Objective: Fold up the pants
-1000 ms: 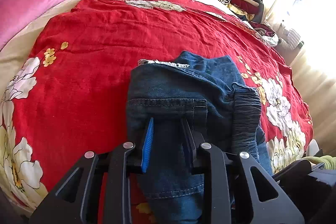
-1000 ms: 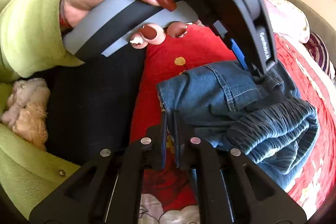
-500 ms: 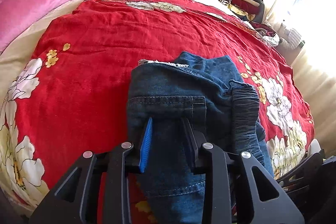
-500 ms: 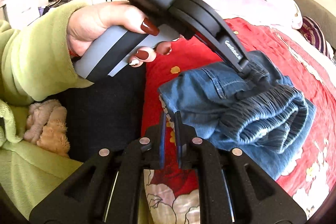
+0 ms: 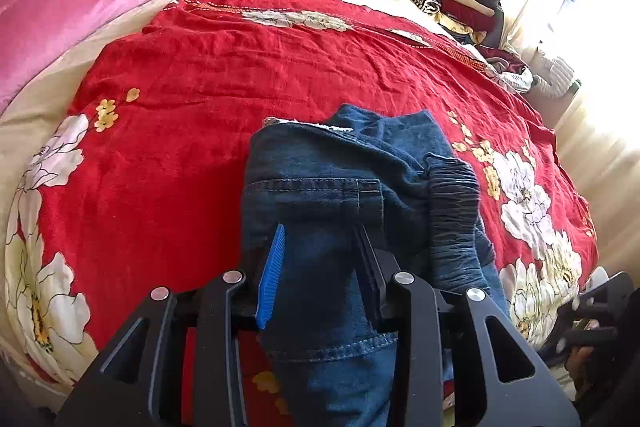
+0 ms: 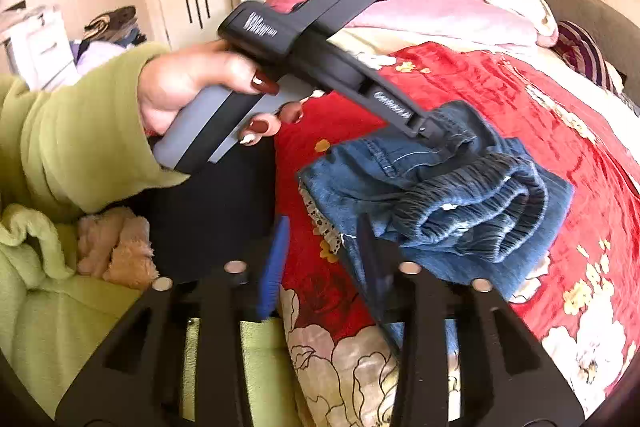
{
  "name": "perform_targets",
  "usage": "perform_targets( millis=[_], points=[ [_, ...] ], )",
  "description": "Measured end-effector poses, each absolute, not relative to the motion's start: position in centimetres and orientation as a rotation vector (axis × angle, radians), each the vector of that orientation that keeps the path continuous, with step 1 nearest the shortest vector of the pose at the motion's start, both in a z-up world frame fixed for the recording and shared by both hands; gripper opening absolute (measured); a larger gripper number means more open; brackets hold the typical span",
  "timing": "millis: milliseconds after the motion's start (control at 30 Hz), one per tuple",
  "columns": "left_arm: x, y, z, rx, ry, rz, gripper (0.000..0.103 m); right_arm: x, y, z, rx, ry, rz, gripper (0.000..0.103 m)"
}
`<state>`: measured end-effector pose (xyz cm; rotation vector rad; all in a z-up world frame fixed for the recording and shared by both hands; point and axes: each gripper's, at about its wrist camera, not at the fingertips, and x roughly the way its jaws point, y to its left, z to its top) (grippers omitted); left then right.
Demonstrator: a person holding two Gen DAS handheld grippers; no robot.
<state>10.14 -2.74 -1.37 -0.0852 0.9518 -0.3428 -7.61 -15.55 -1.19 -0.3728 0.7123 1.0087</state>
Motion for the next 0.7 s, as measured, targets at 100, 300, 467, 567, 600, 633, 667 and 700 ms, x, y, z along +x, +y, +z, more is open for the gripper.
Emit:
perform_targets(
  millis=[100,300,467,567,600,633,667,700],
  points=[
    [9.7,-2.9,-0.9,-0.081,0.941,-0.34,0.043,-7.3,-16.1,-0.9,-0.36,0.706,0.994,0.035],
    [8.4,-3.1,0.7,-0.057,0.9,-0.328,0.055,-7.4,-16.9,0.4,-0.343,0.671,0.962,0.049],
    [7.3,-3.1,2.1,-0.035,0.861,-0.316,0.063,-7.6,-17.6,2.0,-0.32,0.629,0.939,0.064],
    [6.6,-3.1,2.8,-0.027,0.841,-0.308,0.077,-7.7,-17.9,2.8,-0.309,0.603,0.924,0.068],
    [6.4,-3.1,3.1,-0.023,0.834,-0.306,0.081,-7.7,-18.0,3.1,-0.301,0.597,0.922,0.069],
    [6.2,-3.1,3.2,-0.022,0.828,-0.304,0.081,-7.7,-18.2,3.4,-0.293,0.587,0.917,0.071],
    [6.0,-3.0,3.4,-0.021,0.825,-0.304,0.081,-7.7,-18.4,3.6,-0.291,0.578,0.908,0.074],
    [5.9,-3.0,3.6,-0.021,0.821,-0.304,0.087,-7.7,-18.5,3.8,-0.288,0.571,0.898,0.074]
  ],
)
